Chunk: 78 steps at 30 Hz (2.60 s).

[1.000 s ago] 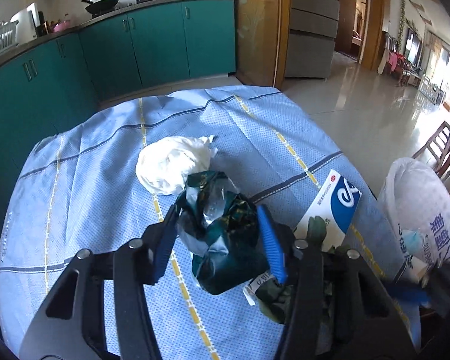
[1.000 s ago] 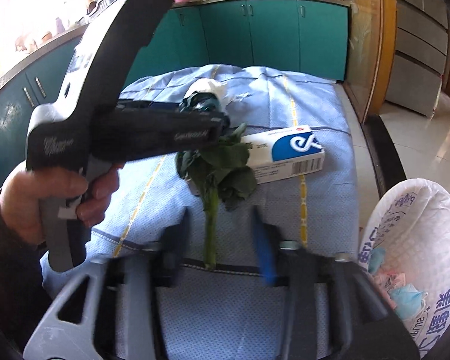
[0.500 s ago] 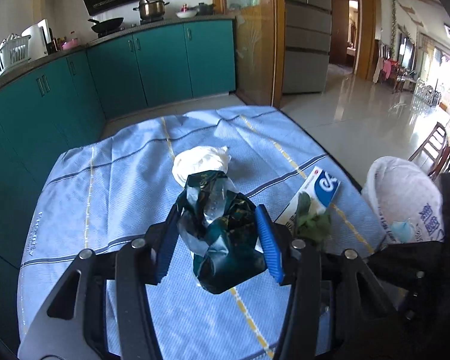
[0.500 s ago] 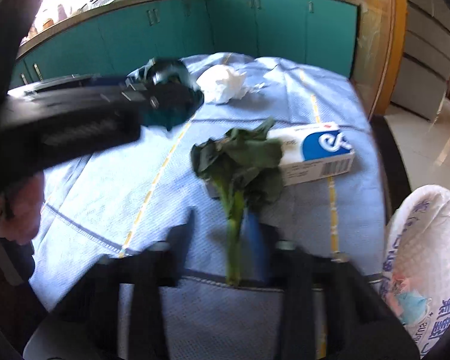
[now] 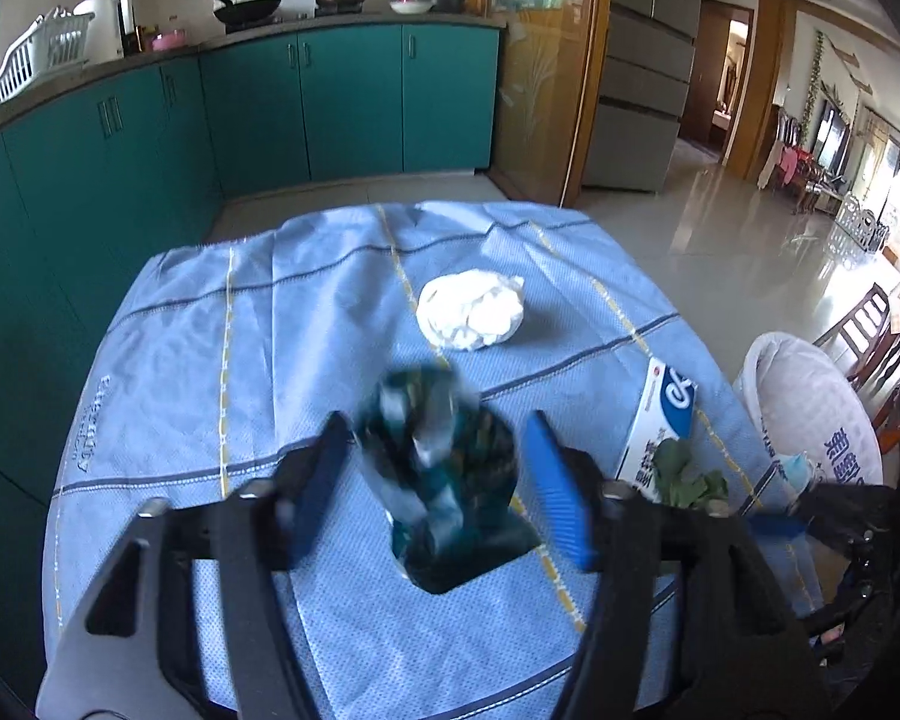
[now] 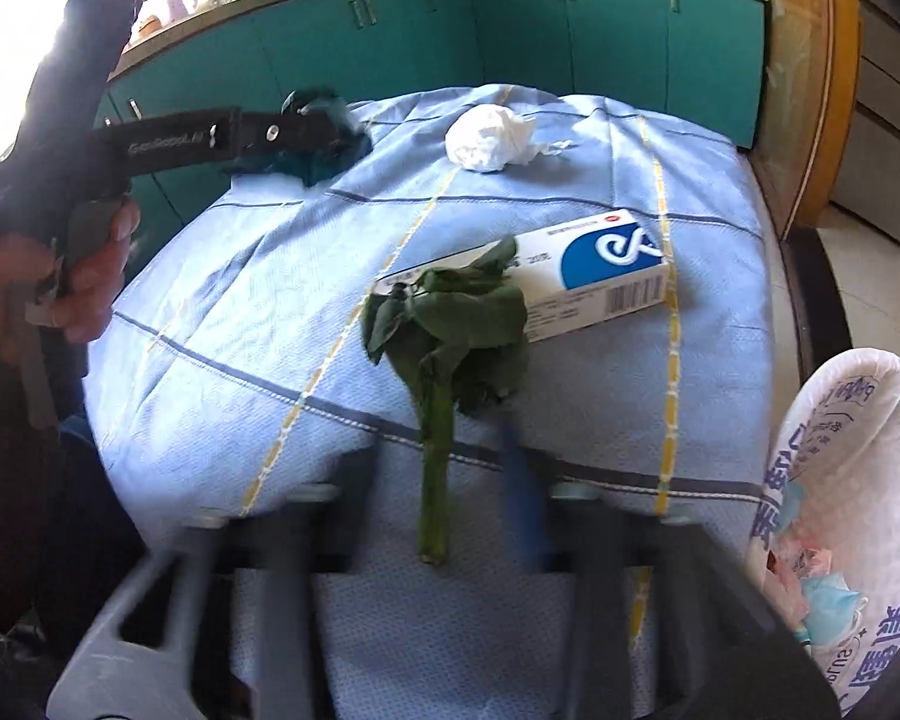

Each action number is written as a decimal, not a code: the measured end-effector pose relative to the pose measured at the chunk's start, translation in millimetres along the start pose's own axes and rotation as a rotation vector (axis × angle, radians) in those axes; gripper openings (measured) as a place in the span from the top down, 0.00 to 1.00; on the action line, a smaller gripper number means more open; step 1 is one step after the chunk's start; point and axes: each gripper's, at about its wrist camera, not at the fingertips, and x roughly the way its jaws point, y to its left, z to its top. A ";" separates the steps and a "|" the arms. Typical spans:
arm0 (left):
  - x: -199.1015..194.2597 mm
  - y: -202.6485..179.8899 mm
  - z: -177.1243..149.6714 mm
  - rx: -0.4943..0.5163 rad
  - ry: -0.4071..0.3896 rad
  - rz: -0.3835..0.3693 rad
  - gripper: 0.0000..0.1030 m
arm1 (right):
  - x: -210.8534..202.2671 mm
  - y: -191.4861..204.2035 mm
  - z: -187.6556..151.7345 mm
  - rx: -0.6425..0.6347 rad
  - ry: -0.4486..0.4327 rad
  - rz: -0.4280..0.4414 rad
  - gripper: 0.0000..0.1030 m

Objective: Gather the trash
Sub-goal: 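Carry the wrapper and leaves over the bin and open both grippers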

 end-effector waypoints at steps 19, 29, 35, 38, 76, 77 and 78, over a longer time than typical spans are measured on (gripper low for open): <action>58.4 40.4 -7.5 -0.075 0.176 0.214 0.10 | 21.9 9.9 8.2 -0.012 0.000 -0.074 0.60; 54.0 48.2 -14.8 -0.117 0.193 0.158 0.50 | -1.5 4.9 12.5 0.013 -0.078 -0.049 0.84; 1.3 21.2 -3.2 -0.090 0.014 0.116 0.50 | -35.9 -9.5 13.6 0.054 -0.196 -0.070 0.84; -16.7 -1.8 3.6 -0.075 -0.045 0.050 0.50 | -52.9 -24.5 9.4 0.088 -0.229 -0.115 0.84; 21.0 -252.0 -12.1 0.223 -0.083 -0.174 0.20 | -156.1 -175.3 -108.0 0.509 -0.267 -0.595 0.20; 17.4 -238.2 -5.1 0.222 -0.117 -0.118 0.20 | -156.3 -173.6 -104.8 0.506 -0.275 -0.591 0.19; 14.0 -226.6 0.8 0.215 -0.149 -0.060 0.19 | -155.1 -171.1 -99.0 0.505 -0.285 -0.575 0.18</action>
